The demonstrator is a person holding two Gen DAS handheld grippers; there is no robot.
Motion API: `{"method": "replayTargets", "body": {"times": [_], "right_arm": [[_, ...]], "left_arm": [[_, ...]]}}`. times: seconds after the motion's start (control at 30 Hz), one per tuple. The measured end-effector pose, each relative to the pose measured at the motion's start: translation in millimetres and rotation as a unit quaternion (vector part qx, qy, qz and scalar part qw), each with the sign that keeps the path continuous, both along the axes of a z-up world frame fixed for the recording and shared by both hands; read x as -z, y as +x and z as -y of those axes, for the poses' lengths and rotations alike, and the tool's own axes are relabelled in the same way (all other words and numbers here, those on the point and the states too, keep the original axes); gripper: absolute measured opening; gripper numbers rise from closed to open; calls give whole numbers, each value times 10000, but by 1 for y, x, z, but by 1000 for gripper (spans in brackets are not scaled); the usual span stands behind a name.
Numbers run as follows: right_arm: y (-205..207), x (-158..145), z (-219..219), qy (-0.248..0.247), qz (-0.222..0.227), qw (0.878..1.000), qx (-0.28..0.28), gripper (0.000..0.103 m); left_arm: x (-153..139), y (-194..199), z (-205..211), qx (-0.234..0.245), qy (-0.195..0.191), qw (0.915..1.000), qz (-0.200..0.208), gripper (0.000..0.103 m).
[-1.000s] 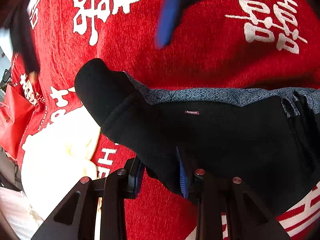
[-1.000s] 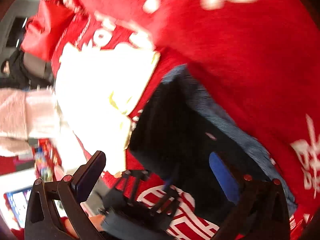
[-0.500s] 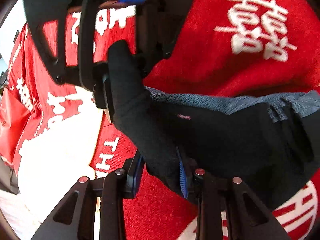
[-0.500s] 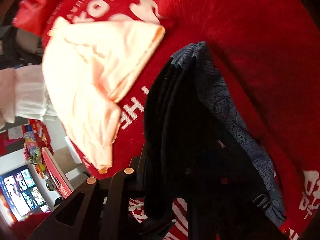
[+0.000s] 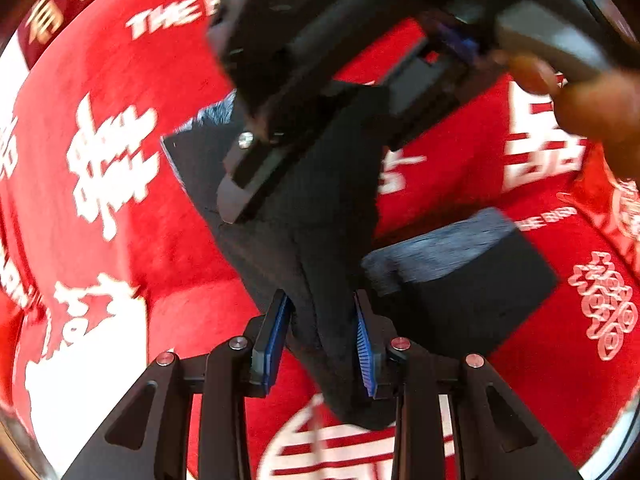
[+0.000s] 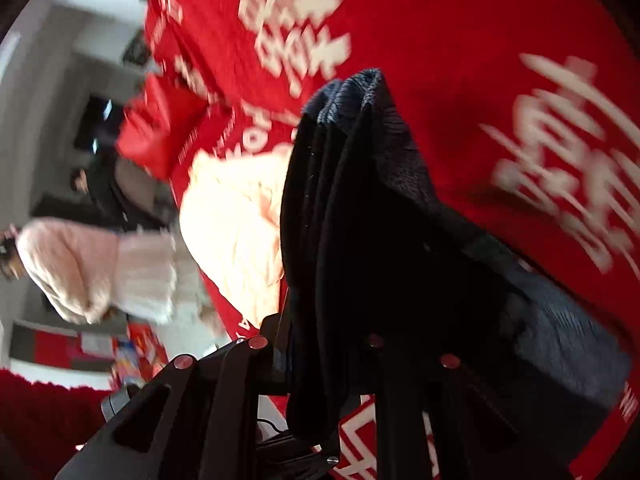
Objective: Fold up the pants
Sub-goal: 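Grasp the trousers with both grippers and fold them over onto themselves, then lay the folded trousers down and open both grippers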
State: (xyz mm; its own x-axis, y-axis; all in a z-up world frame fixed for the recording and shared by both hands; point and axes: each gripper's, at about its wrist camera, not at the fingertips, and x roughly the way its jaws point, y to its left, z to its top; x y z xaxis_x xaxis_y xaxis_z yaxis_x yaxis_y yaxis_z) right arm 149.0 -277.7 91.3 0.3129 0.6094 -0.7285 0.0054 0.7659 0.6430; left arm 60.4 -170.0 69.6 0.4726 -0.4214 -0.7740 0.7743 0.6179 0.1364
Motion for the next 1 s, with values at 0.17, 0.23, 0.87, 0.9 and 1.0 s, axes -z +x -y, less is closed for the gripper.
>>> {"method": "replayTargets", "body": {"times": [0.17,0.23,0.87,0.9,1.0], "right_arm": [[-84,-6,77,420,316,9952,827,18],[-113,1,109,591,374,9904,1189,18],[-217,179,212,1388,-546,9558,2533,27],[-214,174,215,1306,-607,9570,2519,30],[-219,153,232,873,-582,9643,2431,55]], "left_arm": [[-15,-45,48,613,-3,9981,-18,32],[-11,-69,76,956,102,9954,62,32],[96,-109,153,1253,1288,9783,-1031,50],[91,-101,151,1130,1251,9791,-1138,63],[74,-71,144,771,1038,9842,-1212,77]]}}
